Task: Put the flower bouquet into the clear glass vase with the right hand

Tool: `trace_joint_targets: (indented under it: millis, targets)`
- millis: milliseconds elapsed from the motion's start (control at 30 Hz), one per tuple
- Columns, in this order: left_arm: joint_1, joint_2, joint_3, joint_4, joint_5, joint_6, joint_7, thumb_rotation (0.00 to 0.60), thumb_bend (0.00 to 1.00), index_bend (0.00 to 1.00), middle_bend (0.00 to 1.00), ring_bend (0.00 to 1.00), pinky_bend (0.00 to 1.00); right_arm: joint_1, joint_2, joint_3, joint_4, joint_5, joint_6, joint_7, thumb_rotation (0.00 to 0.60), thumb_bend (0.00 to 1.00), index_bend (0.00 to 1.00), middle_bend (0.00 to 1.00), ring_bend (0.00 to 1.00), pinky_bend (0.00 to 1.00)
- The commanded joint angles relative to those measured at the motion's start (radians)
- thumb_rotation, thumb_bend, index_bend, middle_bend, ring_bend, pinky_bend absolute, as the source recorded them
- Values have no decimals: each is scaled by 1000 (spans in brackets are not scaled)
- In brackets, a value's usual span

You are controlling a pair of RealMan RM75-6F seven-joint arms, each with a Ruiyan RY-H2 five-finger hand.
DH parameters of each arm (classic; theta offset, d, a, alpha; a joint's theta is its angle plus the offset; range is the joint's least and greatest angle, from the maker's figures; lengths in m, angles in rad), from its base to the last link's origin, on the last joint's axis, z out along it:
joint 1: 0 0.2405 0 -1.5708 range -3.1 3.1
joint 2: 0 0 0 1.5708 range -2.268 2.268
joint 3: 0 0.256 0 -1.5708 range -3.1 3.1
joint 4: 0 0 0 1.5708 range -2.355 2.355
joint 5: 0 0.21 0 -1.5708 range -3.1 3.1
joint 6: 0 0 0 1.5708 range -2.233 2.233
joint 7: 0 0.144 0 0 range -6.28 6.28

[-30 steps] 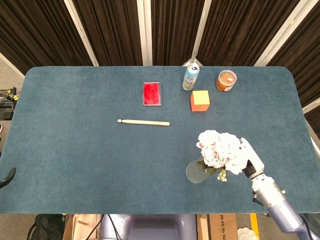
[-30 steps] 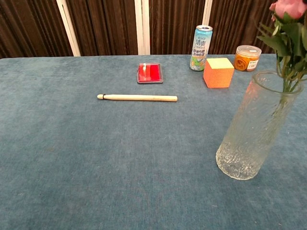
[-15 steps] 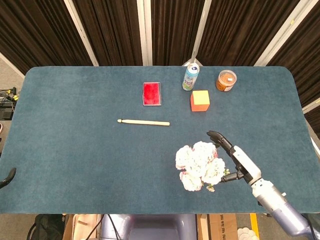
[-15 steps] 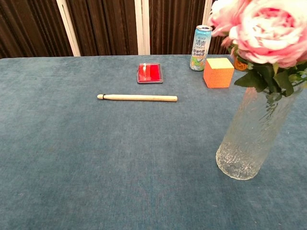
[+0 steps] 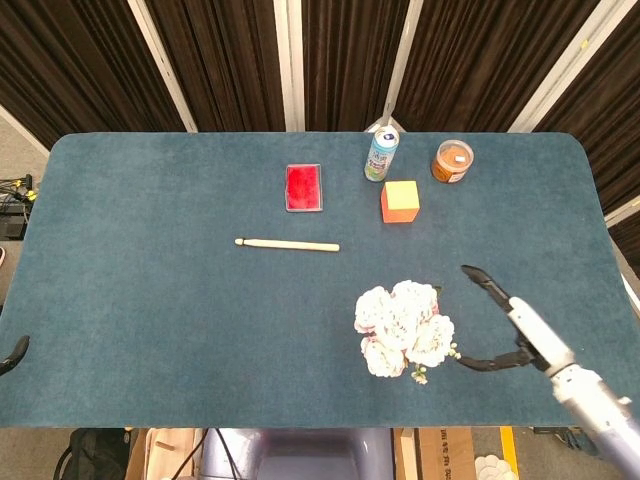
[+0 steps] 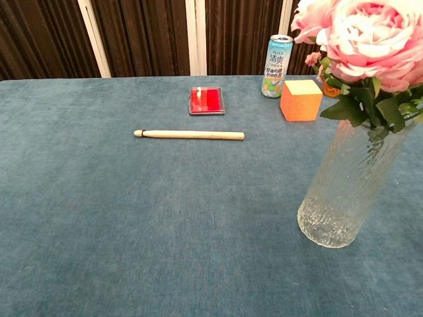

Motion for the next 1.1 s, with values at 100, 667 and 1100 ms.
trace_joint_targets:
  millis: [100,667,1100]
  targets:
    - [3,4,4,-3,6,4,-5,600,345,129,0,0,110,-115,14,-15,98,60,185,-271,600,2,229,179,188,55]
    - [12,28,10,-8,-4,-5,-34,600,344,129,0,0,111,-308,-448,-93,266,37,622,-1175,600,2,101,31,0,0]
    - [9,33,13,-11,-7,-19,-25,600,344,129,0,0,110,-306,-443,-114,278,67,543,-1198,600,1,78,31,0,0]
